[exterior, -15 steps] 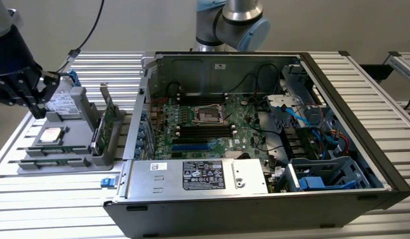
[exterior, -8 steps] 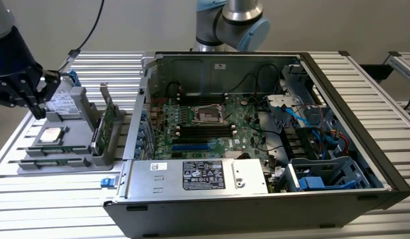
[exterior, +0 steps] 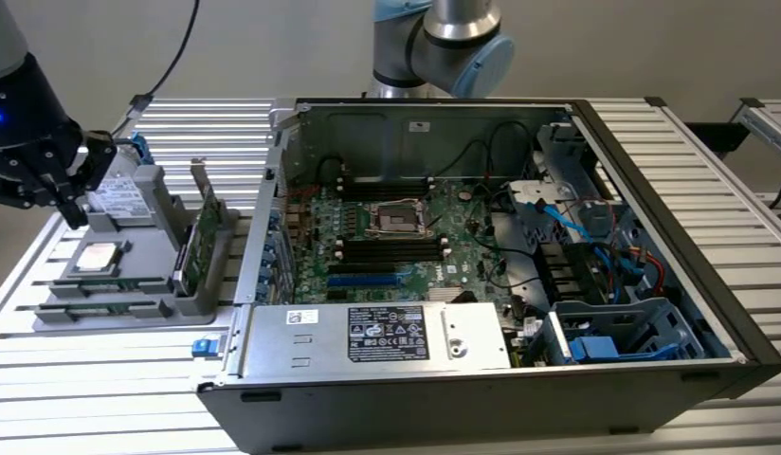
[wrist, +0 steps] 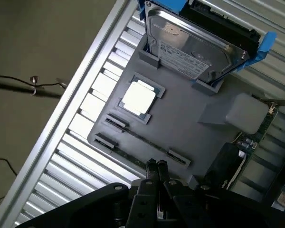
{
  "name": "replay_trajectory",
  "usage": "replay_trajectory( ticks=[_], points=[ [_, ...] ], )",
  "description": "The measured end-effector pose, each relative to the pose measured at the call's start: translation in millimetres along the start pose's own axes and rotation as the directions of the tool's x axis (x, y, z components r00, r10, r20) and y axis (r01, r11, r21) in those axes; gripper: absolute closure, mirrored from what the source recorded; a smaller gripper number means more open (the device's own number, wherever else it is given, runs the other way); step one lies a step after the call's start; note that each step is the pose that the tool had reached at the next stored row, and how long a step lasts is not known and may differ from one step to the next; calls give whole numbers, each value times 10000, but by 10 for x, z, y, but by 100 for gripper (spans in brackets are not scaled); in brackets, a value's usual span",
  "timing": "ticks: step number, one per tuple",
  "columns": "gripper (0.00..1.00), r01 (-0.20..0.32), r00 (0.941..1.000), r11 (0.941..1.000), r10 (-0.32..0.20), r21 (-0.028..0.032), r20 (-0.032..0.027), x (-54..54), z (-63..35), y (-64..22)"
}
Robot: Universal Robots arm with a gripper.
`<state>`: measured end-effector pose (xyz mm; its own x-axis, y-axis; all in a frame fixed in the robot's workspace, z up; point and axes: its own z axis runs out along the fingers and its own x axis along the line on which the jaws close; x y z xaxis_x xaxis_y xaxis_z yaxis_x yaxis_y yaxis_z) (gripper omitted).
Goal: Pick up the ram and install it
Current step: 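Pick up the ram and move it above insertion slot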
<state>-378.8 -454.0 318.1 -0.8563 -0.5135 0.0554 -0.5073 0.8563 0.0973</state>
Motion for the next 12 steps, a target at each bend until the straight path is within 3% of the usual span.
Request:
replay_trajectory(
  ticks=[6, 12],
  points=[
    [90, 1093, 9940, 9940, -1093, -60, -33, -1, 15, -1],
    [90, 2175, 9760, 9760, -2176, -120, -60, -2, 31, -3]
  ],
)
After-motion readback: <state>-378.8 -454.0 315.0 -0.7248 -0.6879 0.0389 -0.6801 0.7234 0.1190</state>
